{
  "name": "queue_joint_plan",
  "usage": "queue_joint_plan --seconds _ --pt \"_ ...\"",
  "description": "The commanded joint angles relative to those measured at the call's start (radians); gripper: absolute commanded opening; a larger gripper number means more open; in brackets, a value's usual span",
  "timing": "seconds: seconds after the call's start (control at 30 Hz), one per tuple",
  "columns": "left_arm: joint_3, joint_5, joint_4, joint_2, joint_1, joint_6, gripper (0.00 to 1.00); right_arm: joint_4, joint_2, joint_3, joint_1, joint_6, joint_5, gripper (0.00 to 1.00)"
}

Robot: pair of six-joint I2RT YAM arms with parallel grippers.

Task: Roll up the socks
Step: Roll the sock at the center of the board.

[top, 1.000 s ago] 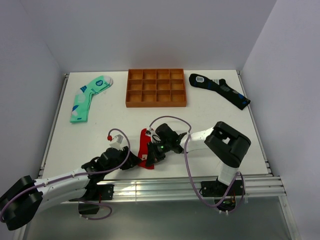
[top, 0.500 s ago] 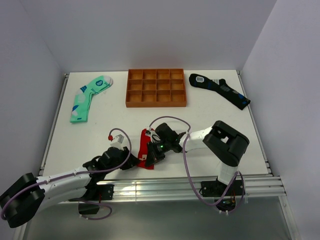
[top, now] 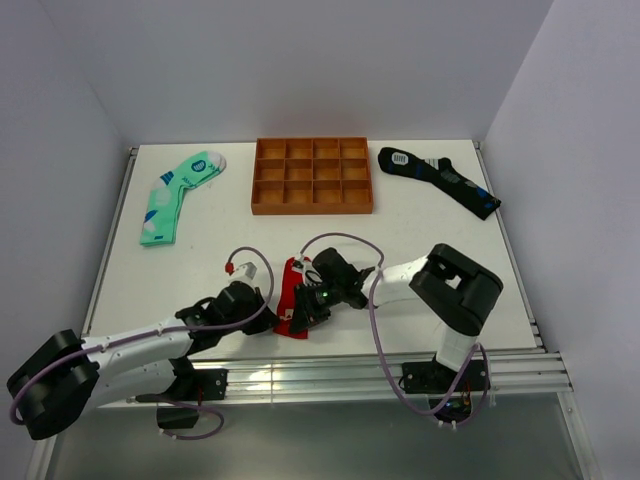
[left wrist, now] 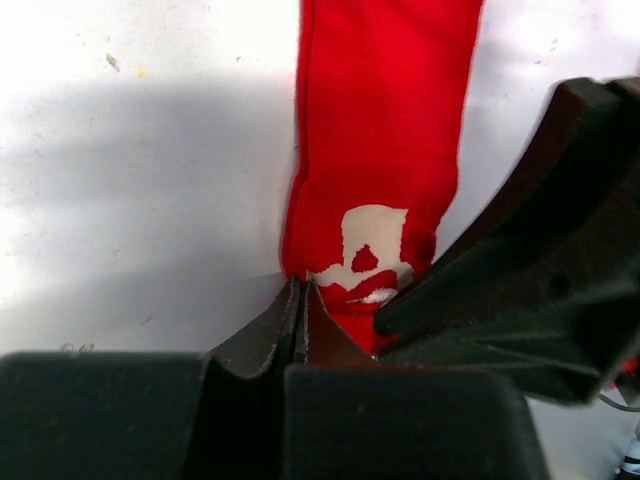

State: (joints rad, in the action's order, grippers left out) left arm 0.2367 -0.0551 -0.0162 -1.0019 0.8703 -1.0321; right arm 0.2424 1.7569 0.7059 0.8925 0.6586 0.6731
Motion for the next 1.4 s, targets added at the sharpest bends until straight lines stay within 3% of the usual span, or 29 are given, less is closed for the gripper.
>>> queue_joint_plan --seconds 0.0,0.27,0.6,0.7,0.83,0.97,1.37 --pt "0.068 0.015 0.102 -0.036 0.006 0.027 0.00 -0.034 -0.007 -0.065 0.002 -0.045 -0.187 0.31" --pt "0.111 0.024 0.173 -0.072 0.006 0.038 0.00 0.014 -0.126 -0.118 0.020 -0.085 -0.328 0.40" --pt "0.125 0.011 0.183 -0.040 0.006 0.038 0.01 0.011 -0.037 -0.095 0.025 -0.071 -0.346 0.35" --pt "0.109 0.000 0.162 0.006 0.006 0.033 0.12 -0.027 -0.016 -0.077 0.023 -0.056 -0.357 0.33" --pt "0.078 -0.028 0.147 0.084 0.006 0.027 0.37 -0.116 -0.002 -0.048 0.025 -0.045 -0.388 0.31" --pt "0.030 -0.048 0.127 0.172 0.006 0.007 0.43 -0.219 0.006 -0.014 0.023 -0.040 -0.411 0.31" --pt "-0.095 -0.084 0.039 0.259 0.038 -0.078 0.45 -0.437 0.068 0.102 0.025 -0.034 -0.422 0.30"
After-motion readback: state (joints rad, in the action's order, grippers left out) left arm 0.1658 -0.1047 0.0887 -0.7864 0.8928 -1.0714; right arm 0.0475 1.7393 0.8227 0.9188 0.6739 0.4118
